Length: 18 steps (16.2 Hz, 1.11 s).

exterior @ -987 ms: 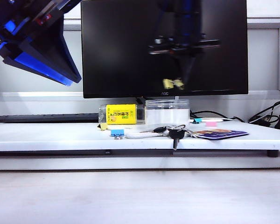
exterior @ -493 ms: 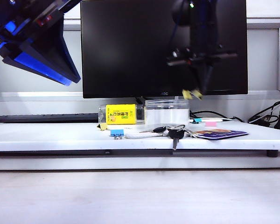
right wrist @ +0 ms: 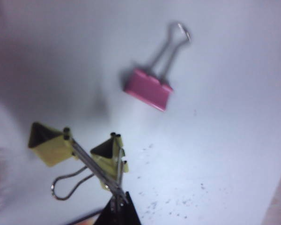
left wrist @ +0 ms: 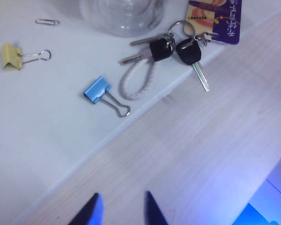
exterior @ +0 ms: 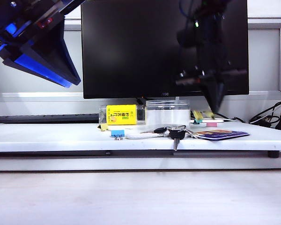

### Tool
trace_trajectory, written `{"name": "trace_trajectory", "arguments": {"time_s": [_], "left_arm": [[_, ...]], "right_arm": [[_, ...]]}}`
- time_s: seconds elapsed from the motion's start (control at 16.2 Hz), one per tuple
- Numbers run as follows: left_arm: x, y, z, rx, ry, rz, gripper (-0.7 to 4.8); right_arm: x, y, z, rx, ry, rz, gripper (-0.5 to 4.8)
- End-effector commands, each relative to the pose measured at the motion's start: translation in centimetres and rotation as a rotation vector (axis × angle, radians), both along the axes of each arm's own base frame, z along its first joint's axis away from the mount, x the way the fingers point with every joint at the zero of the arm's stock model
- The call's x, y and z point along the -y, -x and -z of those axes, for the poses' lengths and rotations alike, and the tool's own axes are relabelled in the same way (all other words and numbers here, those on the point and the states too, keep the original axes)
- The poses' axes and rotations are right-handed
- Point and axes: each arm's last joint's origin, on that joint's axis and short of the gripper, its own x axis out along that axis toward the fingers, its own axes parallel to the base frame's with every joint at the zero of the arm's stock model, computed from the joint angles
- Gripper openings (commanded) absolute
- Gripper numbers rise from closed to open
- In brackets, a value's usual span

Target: Take the clips out of the round transparent plastic box and place them on the table.

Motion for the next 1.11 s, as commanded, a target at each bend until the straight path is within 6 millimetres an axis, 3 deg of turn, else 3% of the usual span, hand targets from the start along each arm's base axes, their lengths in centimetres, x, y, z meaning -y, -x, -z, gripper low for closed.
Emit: {"name": "trace_trajectory", "arguments": {"time_s": [0.06, 0.31, 0.49, 0.8, 1.11], "left_arm": [[0.1, -0.1, -0.3, 0.020, 0.009, 0.001, 1.25], [0.1, -0.1, -0.3, 0.020, 0.009, 0.001, 1.25], [0.1, -0.1, -0.3, 0.020, 0.010, 0.001, 1.25], [0.1, -0.1, -0.3, 0.018, 0.011, -0.001, 1.25], [0.1, -0.1, -0.3, 0.018, 0.012, -0.001, 1.25]], "right_arm": [[0.1, -0.1, 0.6, 0.006, -0.003, 0.004, -0.01], [0.1, -0.2, 0.8, 0.002, -0.005, 0.003, 0.00], [0.4, -0.2, 0.9, -0.002, -0.002, 0.006, 0.54], [0.7, -0.1, 0.9, -0.025, 0.008, 0.001, 0.55], [0.8, 0.2, -0.4, 0.017, 0.000, -0.002, 0.82]]}}
